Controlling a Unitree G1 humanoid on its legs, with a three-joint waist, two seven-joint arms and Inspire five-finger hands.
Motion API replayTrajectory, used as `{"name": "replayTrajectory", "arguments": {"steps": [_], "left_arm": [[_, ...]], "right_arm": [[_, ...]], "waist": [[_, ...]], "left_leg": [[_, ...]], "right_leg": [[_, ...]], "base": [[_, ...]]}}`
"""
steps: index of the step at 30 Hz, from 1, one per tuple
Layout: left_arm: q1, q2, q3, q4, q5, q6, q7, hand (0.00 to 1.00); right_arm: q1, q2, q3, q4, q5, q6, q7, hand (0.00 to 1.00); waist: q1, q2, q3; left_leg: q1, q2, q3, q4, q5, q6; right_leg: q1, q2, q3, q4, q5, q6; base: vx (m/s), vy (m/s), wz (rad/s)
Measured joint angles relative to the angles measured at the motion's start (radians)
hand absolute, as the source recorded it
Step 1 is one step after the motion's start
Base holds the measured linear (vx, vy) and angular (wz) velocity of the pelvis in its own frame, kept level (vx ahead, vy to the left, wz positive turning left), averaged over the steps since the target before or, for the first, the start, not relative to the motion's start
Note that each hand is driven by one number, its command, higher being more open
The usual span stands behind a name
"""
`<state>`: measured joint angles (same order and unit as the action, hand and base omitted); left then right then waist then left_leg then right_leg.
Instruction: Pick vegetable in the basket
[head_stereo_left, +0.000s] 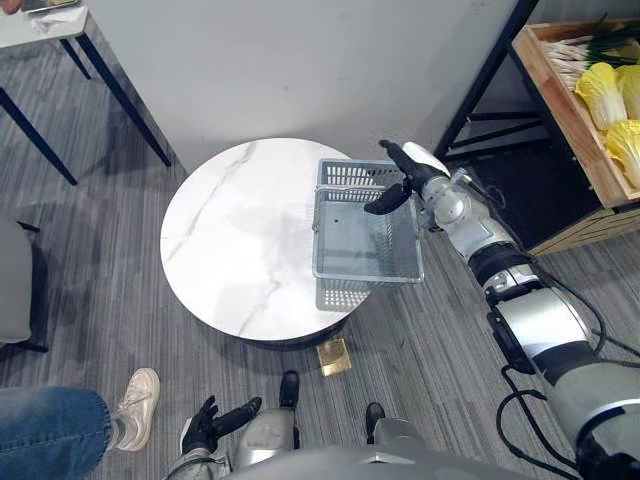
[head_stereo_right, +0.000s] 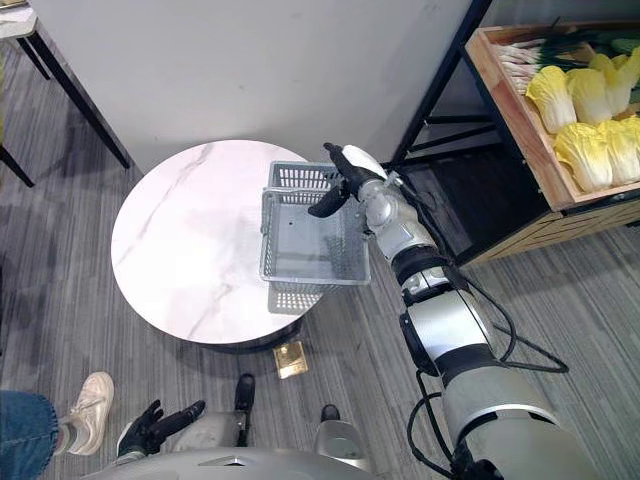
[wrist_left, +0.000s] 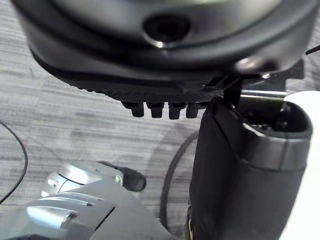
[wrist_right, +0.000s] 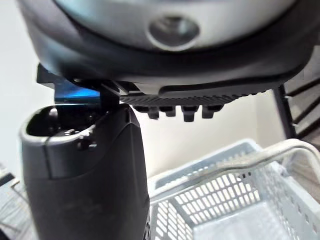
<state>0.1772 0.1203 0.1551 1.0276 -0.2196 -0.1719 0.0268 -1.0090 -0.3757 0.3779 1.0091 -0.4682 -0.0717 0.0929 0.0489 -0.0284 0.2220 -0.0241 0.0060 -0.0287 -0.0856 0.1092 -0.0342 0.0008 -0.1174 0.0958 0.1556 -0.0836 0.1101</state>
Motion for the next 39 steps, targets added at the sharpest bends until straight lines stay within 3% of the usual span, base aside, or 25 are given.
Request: {"name": "replayTrajectory", "arguments": {"steps": [11,18,24,27,29,33,34,35,39], "left_arm": [[-0.016,-0.005,-0.030,-0.011,-0.023,-0.001,-0.009,1.00],[-0.024,-0.008,-0.033,-0.016,-0.023,-0.001,-0.021,1.00],[-0.041,-0.010,-0.034,-0.017,-0.042,-0.002,-0.032,1.00],[-0.057,-0.006,-0.035,-0.018,-0.053,-0.001,-0.032,1.00],[-0.074,-0.001,-0.043,-0.036,-0.068,-0.004,-0.031,1.00],[-0.078,-0.001,-0.043,-0.038,-0.093,-0.006,-0.031,1.00],[-0.078,-0.001,-0.043,-0.047,-0.095,-0.007,-0.032,1.00],[-0.093,-0.003,-0.042,-0.057,-0.128,-0.009,-0.031,1.00],[-0.094,-0.003,-0.042,-0.048,-0.133,-0.007,-0.020,1.00]], "right_arm": [[-0.078,-0.015,0.120,0.023,-0.072,-0.031,0.075,1.00],[-0.081,-0.059,0.122,0.096,-0.117,-0.030,0.086,1.00],[-0.110,-0.091,0.093,0.115,-0.137,-0.028,0.085,1.00],[-0.136,-0.102,0.069,0.117,-0.137,-0.023,0.066,1.00],[-0.205,-0.146,0.041,0.117,-0.136,-0.018,0.030,1.00],[-0.238,-0.148,0.035,0.118,-0.135,-0.007,0.023,1.00],[-0.268,-0.157,0.036,0.121,-0.132,-0.007,0.023,0.00],[-0.329,-0.205,0.036,0.123,-0.122,-0.004,0.019,0.00],[-0.332,-0.221,0.036,0.123,-0.115,-0.002,0.009,0.00]], "waist": [[0.008,0.027,0.012],[0.030,0.041,0.018],[0.032,0.078,0.040],[0.035,0.091,0.067],[0.060,0.114,0.123],[0.069,0.116,0.148],[0.064,0.121,0.155],[0.069,0.143,0.203],[0.074,0.146,0.214]], "left_leg": [[-0.050,0.008,-0.061,-0.001,0.026,-0.009],[-0.093,0.008,-0.086,-0.004,0.054,-0.023],[-0.145,0.030,-0.094,-0.004,0.082,-0.036],[-0.176,0.040,-0.103,-0.003,0.098,-0.045],[-0.214,0.042,-0.104,-0.001,0.113,-0.052],[-0.226,0.040,-0.109,0.000,0.118,-0.049],[-0.245,0.040,-0.111,0.000,0.122,-0.053],[-0.266,0.042,-0.115,0.000,0.128,-0.059],[-0.266,0.041,-0.115,0.000,0.135,-0.052]], "right_leg": [[-0.023,0.016,-0.015,-0.002,-0.002,-0.013],[-0.035,0.017,-0.041,-0.031,-0.013,-0.027],[-0.098,0.040,-0.059,0.003,-0.014,-0.027],[-0.140,0.051,-0.064,0.031,-0.015,-0.029],[-0.198,0.053,-0.062,0.072,-0.021,-0.033],[-0.227,0.053,-0.063,0.109,-0.040,-0.038],[-0.253,0.053,-0.064,0.126,-0.044,-0.039],[-0.280,0.055,-0.064,0.143,-0.045,-0.038],[-0.281,0.054,-0.064,0.143,-0.046,-0.039]], "base": [[-0.04,-0.020,0.13],[-0.08,-0.022,0.11],[-0.11,-0.044,0.04],[-0.07,-0.042,0.04],[-0.04,-0.061,0.00],[0.03,-0.041,0.02],[-0.03,-0.077,0.06],[-0.05,-0.051,0.02],[0.02,-0.025,0.01]]}}
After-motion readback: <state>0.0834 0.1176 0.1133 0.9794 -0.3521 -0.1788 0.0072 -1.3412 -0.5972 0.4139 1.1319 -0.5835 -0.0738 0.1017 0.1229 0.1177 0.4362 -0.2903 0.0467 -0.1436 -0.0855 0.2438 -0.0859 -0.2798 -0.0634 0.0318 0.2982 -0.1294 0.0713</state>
